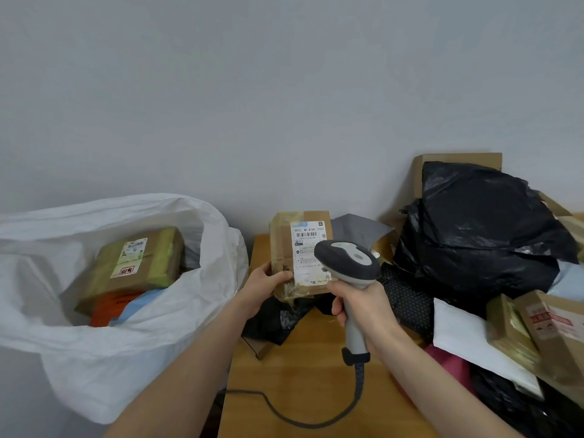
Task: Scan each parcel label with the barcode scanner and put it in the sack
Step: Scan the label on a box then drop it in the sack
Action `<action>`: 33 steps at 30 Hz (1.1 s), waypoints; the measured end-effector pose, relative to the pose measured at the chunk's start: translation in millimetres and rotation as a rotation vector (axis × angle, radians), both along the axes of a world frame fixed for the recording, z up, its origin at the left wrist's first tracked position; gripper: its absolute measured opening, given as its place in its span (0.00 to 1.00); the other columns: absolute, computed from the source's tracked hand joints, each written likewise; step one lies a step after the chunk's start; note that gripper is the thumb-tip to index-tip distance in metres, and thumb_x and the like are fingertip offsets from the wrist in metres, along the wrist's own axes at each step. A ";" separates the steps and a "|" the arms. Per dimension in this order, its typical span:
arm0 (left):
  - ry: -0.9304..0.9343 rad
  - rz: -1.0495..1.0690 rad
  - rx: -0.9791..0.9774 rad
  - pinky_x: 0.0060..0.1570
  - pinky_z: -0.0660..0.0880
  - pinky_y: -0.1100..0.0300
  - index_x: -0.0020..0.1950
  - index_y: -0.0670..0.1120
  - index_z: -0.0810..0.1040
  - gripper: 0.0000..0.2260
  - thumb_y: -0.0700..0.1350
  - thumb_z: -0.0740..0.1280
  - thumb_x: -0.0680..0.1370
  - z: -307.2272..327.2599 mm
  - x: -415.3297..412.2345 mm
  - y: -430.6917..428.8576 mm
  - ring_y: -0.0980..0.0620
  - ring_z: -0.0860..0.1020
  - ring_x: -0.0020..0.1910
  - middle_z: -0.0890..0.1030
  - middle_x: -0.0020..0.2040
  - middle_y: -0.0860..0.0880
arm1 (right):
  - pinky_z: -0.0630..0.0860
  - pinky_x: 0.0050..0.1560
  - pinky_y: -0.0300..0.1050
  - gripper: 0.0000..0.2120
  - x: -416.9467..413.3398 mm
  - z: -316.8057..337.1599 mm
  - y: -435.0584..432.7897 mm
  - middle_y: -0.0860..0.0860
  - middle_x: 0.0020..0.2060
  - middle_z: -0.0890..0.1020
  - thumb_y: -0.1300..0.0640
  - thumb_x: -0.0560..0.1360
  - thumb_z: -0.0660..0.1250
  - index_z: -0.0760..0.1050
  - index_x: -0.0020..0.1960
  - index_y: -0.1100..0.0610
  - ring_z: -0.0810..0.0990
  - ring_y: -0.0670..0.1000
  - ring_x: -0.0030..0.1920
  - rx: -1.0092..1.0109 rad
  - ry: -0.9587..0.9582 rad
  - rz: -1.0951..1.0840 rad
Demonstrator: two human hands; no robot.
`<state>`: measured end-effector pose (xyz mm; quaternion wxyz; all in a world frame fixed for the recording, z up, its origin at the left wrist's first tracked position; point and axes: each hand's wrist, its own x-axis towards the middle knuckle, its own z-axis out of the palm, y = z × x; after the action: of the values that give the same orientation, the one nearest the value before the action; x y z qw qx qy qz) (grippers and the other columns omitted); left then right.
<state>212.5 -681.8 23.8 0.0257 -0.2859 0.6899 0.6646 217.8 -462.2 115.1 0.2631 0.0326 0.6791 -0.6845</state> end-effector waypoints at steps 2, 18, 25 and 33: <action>-0.007 -0.010 0.025 0.54 0.78 0.53 0.66 0.45 0.73 0.19 0.43 0.70 0.76 6.4 1.4 -2.8 0.47 0.82 0.54 0.83 0.55 0.46 | 0.70 0.26 0.42 0.06 -2.1 3.6 -4.2 0.56 0.25 0.78 0.64 0.74 0.69 0.77 0.38 0.65 0.71 0.50 0.22 -0.046 0.016 -0.004; -0.264 0.374 0.001 0.36 0.80 0.55 0.56 0.45 0.77 0.14 0.53 0.63 0.79 92.8 178.5 -208.6 0.49 0.84 0.35 0.85 0.39 0.47 | 0.76 0.34 0.43 0.05 3.5 24.2 -194.5 0.54 0.33 0.81 0.60 0.74 0.70 0.76 0.47 0.60 0.76 0.48 0.28 -0.096 0.080 0.214; -0.249 0.441 -0.199 0.49 0.80 0.45 0.59 0.47 0.77 0.19 0.57 0.68 0.74 71.4 91.8 -245.7 0.44 0.83 0.45 0.83 0.50 0.44 | 0.81 0.52 0.55 0.24 -34.9 -44.2 -244.7 0.47 0.42 0.82 0.56 0.65 0.80 0.74 0.56 0.55 0.85 0.51 0.40 0.057 -0.021 -0.032; -0.378 0.265 -0.140 0.52 0.76 0.50 0.59 0.45 0.75 0.20 0.57 0.67 0.76 23.8 20.5 -266.1 0.43 0.78 0.55 0.79 0.58 0.42 | 0.80 0.51 0.52 0.14 -67.8 -97.6 -282.0 0.54 0.37 0.83 0.57 0.66 0.78 0.75 0.43 0.59 0.83 0.55 0.40 0.280 -0.117 -0.169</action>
<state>233.1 -947.9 47.6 0.0471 -0.4944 0.6735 0.5475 150.0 -744.2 17.5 0.2366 0.1655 0.7463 -0.5997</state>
